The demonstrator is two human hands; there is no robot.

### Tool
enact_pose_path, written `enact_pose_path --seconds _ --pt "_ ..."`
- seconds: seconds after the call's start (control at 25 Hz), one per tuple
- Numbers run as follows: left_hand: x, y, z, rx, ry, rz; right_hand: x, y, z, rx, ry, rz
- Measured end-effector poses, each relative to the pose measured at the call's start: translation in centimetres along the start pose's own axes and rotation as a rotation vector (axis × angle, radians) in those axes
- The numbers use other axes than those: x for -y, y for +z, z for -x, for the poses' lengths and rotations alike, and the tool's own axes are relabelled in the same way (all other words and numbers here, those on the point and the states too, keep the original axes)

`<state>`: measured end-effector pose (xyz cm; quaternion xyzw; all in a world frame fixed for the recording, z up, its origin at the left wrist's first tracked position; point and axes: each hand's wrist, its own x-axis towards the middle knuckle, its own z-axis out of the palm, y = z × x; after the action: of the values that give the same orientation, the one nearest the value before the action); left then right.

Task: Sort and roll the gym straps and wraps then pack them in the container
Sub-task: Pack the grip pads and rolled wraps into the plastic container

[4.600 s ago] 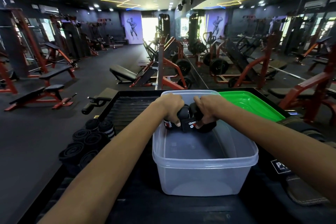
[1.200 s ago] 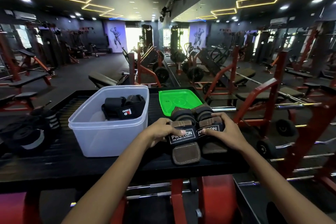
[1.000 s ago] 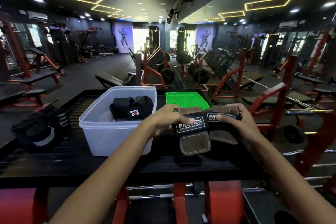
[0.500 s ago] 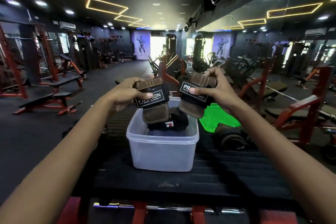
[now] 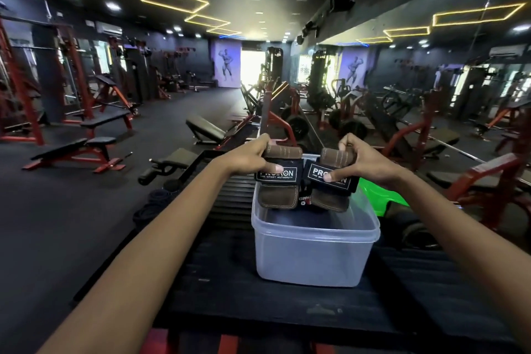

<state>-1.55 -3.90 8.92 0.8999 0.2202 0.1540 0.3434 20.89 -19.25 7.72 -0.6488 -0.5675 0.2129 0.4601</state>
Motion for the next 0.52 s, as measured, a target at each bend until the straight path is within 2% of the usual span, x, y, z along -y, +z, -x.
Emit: enact_pose_path --seconds 0.2,0.4,0.52 --pt "1.0 0.9 -2.5 0.098 0.024 -0.168 -0.6 -0.1 -0.2 0.013 0.053 0.143" --pt "2.8 2.6 -3.2 0.175 -0.015 -0.199 -1.2 1.1 -1.2 0.121 0.039 0.544" --pt "2.7 2.7 -3.4 0.192 -0.022 -0.217 -0.9 0.9 -1.9 0.183 0.07 0.641"
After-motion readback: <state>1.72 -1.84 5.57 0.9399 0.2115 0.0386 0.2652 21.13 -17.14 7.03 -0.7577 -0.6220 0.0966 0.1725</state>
